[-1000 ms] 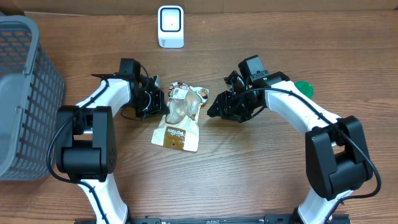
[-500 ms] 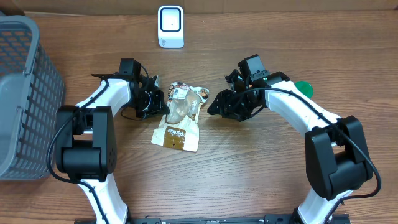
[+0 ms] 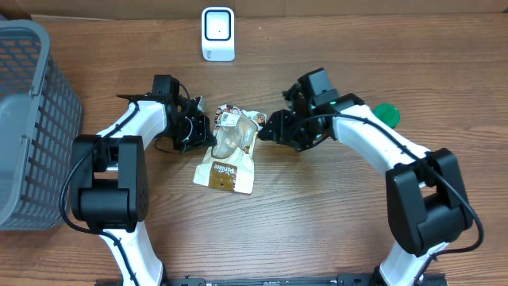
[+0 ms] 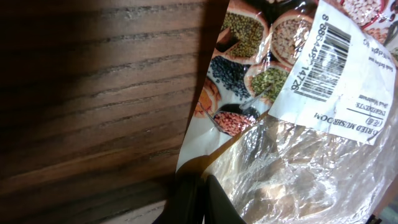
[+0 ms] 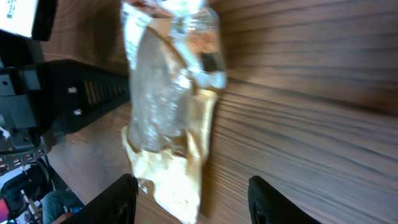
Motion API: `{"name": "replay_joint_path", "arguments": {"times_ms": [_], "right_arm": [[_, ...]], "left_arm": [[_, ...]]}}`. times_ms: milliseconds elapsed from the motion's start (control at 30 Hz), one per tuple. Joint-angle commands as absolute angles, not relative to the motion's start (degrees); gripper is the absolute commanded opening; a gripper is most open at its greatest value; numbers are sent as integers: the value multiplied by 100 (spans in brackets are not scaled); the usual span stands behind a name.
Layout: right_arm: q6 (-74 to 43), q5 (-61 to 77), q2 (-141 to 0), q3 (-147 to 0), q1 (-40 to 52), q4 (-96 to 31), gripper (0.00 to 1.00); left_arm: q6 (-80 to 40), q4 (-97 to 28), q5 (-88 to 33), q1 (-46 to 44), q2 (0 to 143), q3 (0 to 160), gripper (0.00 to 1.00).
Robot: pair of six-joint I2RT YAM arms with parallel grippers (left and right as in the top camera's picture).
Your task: Scan the item barcode
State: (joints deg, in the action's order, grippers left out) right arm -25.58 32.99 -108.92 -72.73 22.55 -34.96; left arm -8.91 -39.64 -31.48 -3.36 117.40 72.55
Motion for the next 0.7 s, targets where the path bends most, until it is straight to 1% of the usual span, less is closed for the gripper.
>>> {"name": "replay_joint_path", "arguments": {"times_ms": [0, 233, 300, 500, 667], "right_arm": [[-2877, 3264, -11240, -7238, 2495, -3312, 55], [-3159, 3267, -11710, -7238, 2733, -3114, 55], [-3183, 3271, -11782, -7238, 2788, -3061, 57], [-3728, 3264, -11970, -7238, 3127, -2596, 61], [-3754, 3273, -11972, -7238, 3306, -2412, 64]], "left_arm": [[-945, -4025, -2790, -342, 11893, 7043, 4], [-945, -4032, -2786, -342, 11893, 7043, 4], [-945, -4029, -2788, -342, 11893, 7043, 4], [-943, -4032, -2788, -342, 11893, 7043, 4], [-943, -4045, -2764, -342, 11893, 7043, 4]]}}
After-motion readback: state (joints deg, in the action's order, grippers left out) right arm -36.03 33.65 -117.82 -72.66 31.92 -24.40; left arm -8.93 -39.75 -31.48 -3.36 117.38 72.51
